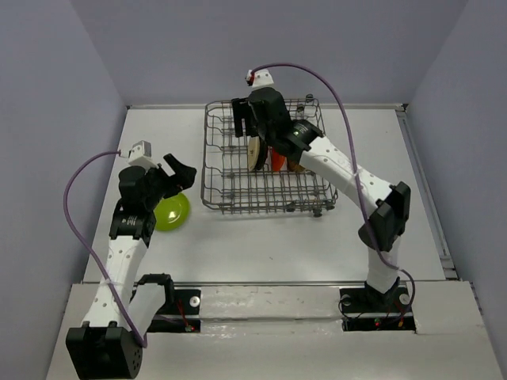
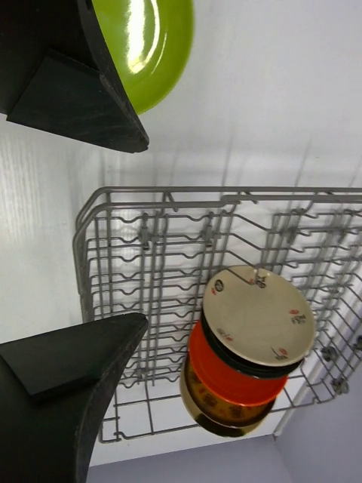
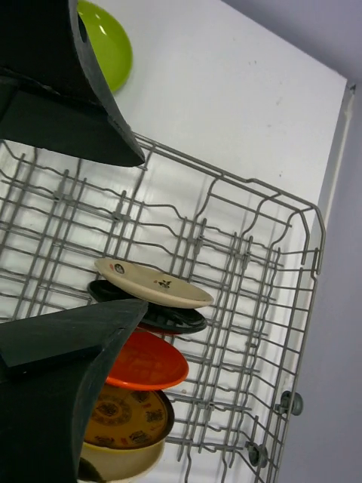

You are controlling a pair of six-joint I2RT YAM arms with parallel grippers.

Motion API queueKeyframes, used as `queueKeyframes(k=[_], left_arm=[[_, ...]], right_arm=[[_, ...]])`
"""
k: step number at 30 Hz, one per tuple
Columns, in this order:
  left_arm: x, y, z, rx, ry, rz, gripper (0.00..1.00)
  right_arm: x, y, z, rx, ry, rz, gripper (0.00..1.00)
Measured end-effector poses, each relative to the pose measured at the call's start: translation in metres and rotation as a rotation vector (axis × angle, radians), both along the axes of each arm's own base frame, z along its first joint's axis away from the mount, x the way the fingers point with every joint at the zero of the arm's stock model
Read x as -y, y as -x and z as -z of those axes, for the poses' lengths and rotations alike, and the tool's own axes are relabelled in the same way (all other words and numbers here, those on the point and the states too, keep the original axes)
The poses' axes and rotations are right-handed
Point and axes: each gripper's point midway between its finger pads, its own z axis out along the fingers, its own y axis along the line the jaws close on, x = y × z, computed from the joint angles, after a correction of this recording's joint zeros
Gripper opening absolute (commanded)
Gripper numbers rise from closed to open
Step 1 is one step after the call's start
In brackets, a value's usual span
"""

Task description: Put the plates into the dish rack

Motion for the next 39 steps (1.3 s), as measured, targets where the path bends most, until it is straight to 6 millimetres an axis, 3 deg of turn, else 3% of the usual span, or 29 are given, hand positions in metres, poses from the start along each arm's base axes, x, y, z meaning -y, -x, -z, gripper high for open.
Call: queueKeyframes(k=[3, 6, 8, 12, 17, 21, 28, 39], left_arm=[[-0.002, 0.001, 0.02, -0.07, 0.054, -0.011, 0.99], [-0.016, 0.003, 0.041, -0.136, 0.107, -0.064, 0.99], [-0.037, 0.009, 0.061, -0.195, 0.142, -0.153, 0.99], [-0.077, 0.026, 0.086, -0.281, 0.17, -0.354, 0.97], [-0.108, 0.038, 0.092, -0.324, 0.11, -0.543, 0.94], [-0.129, 0.041, 0.108, -0.427, 0.058, -0.649, 0.91], [-0.139, 0.055, 0.155, -0.641, -0.003, -0.708, 0.82], [-0.12, 0.049, 0.197, -0.713, 0.096, -0.645, 0.57]], right_arm=[[0.01, 0.023, -0.021, 0.028, -0.032, -0.058, 0.78], [0.026, 0.043, -0.018, 0.036, -0.014, -0.086, 0.79], [0.038, 0.051, -0.013, 0.031, 0.008, -0.092, 0.78], [0.059, 0.056, -0.002, 0.011, 0.017, -0.098, 0.78], [0.103, 0.05, 0.008, -0.009, -0.01, -0.073, 0.78], [0.12, 0.051, 0.01, -0.015, -0.036, -0.074, 0.78], [0.13, 0.046, 0.012, -0.018, -0.091, -0.094, 0.77], [0.121, 0.05, 0.012, -0.034, -0.165, -0.167, 0.77]])
